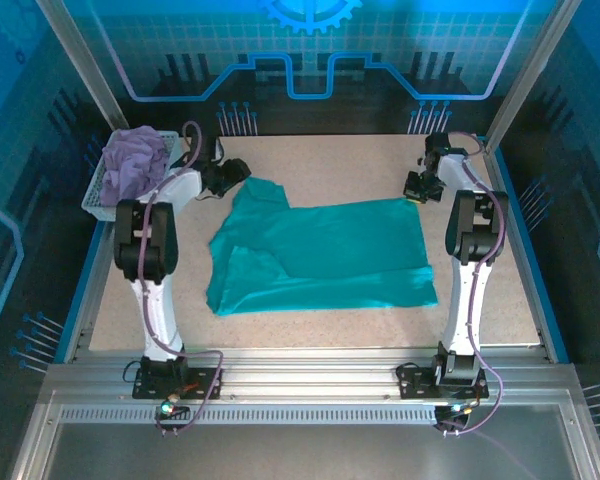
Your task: Fold the inside-out t-shirt
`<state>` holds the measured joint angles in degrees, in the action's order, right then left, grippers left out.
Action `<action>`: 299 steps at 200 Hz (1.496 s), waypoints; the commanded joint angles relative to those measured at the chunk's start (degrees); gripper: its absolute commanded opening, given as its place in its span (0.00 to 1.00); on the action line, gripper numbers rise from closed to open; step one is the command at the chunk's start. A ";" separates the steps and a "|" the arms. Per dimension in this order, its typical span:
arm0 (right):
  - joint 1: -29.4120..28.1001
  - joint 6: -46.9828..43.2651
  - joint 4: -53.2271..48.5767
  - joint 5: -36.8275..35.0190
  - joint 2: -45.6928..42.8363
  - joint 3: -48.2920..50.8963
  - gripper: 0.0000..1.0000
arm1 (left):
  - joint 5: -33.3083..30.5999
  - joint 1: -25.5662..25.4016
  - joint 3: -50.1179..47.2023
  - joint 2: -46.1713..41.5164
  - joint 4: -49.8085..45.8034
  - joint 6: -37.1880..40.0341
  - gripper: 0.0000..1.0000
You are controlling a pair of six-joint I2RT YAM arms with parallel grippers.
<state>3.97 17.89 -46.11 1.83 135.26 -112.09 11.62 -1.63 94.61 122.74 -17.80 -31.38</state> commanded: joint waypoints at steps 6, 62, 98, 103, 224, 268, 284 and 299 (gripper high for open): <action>-0.80 -1.18 -2.32 1.11 1.70 -1.25 0.00 | 2.49 0.31 8.85 6.63 -7.63 2.70 0.54; -0.69 -1.89 -1.85 0.89 1.57 -0.24 0.00 | 4.26 0.31 20.24 15.39 -12.65 2.95 0.40; -0.62 -1.98 -1.40 1.16 1.69 -0.20 0.00 | 5.07 0.31 23.33 17.68 -13.65 2.94 0.21; -0.65 -2.11 -1.38 1.16 1.74 -0.24 0.00 | 5.08 0.31 23.56 17.79 -13.66 2.90 0.19; 0.91 -5.67 3.04 2.29 -5.58 3.19 0.00 | 6.01 0.31 20.31 10.64 -10.94 4.36 0.03; 0.91 -5.51 3.04 3.22 -4.93 3.35 0.00 | 6.24 0.40 24.24 15.63 -13.75 4.40 0.17; 0.95 -5.59 3.03 3.36 -4.92 3.26 0.00 | 6.31 0.49 26.40 17.78 -15.15 4.48 0.20; 0.94 -5.67 2.96 3.38 -4.92 3.10 0.00 | 6.72 0.65 28.44 19.63 -16.14 4.31 0.22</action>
<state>4.25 12.99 -43.00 3.70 131.70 -109.43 16.43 -1.65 119.26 139.04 -30.70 -28.05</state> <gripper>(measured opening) 0.045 0.206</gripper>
